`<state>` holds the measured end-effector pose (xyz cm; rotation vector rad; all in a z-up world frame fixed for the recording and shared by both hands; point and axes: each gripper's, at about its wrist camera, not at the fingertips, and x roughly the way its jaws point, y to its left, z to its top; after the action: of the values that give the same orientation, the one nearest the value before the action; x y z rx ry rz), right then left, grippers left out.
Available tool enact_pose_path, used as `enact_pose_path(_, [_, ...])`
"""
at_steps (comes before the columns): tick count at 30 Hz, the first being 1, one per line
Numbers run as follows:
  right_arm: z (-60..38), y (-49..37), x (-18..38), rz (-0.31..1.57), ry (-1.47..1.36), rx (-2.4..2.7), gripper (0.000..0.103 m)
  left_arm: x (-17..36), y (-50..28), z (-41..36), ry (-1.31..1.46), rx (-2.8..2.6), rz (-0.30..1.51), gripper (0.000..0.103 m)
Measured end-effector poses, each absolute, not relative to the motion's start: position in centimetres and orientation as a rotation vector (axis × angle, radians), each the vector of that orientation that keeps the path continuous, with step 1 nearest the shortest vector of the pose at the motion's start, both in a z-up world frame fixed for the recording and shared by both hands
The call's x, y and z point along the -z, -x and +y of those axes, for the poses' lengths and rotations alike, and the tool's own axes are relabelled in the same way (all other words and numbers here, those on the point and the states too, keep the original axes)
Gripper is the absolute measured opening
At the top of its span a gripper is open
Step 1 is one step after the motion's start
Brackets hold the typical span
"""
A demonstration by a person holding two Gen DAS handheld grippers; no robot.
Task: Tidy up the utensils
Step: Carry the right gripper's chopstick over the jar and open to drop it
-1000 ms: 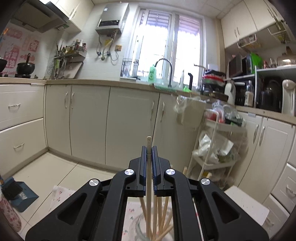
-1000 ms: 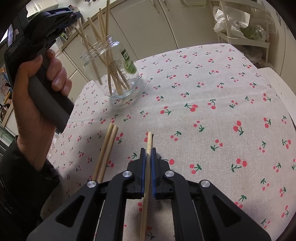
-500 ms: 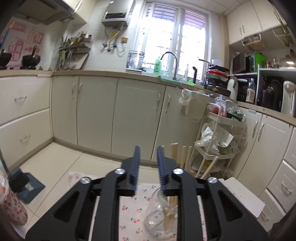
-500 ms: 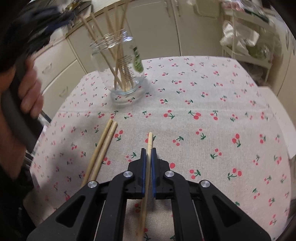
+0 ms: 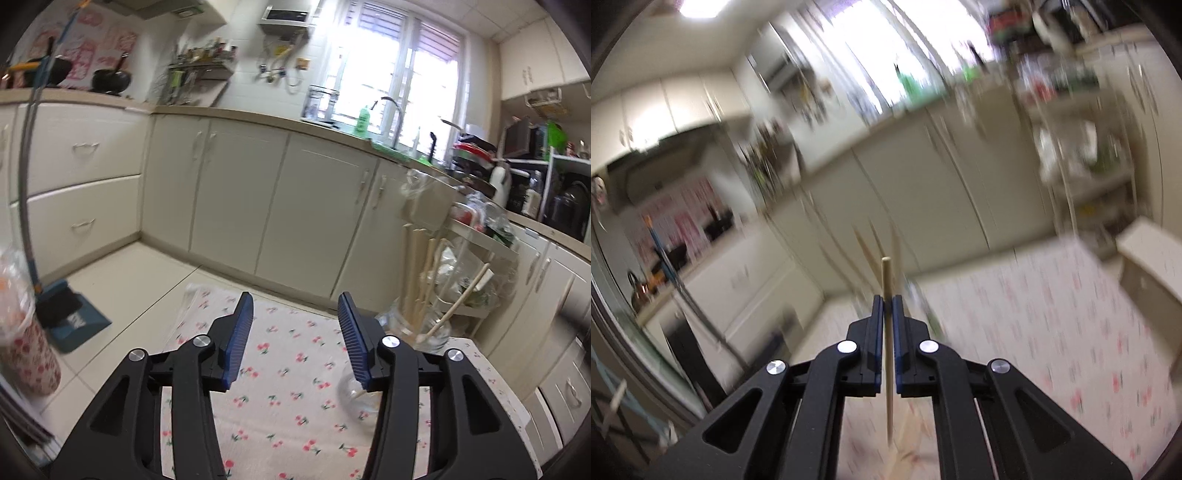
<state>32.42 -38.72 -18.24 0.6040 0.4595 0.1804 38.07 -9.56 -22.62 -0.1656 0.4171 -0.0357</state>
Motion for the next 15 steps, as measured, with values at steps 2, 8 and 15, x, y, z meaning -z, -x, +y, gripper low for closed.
enact_pose_path(2, [-38.5,-33.6,16.4,0.376,-0.588,-0.168,0.006,23.2,-37.6,-9.2,0.183,0.01,0.403,0.048])
enact_pose_path(8, [-37.7,-38.6,14.3,0.272,-0.548,-0.135,0.006,23.5,-37.0,-9.0,0.18,0.012,0.378,0.052])
enact_pose_path(15, [-40.6,-37.2,16.8,0.373,-0.557,-0.081,0.006,24.0,-37.6,-8.0,0.234,0.019,0.41,0.053])
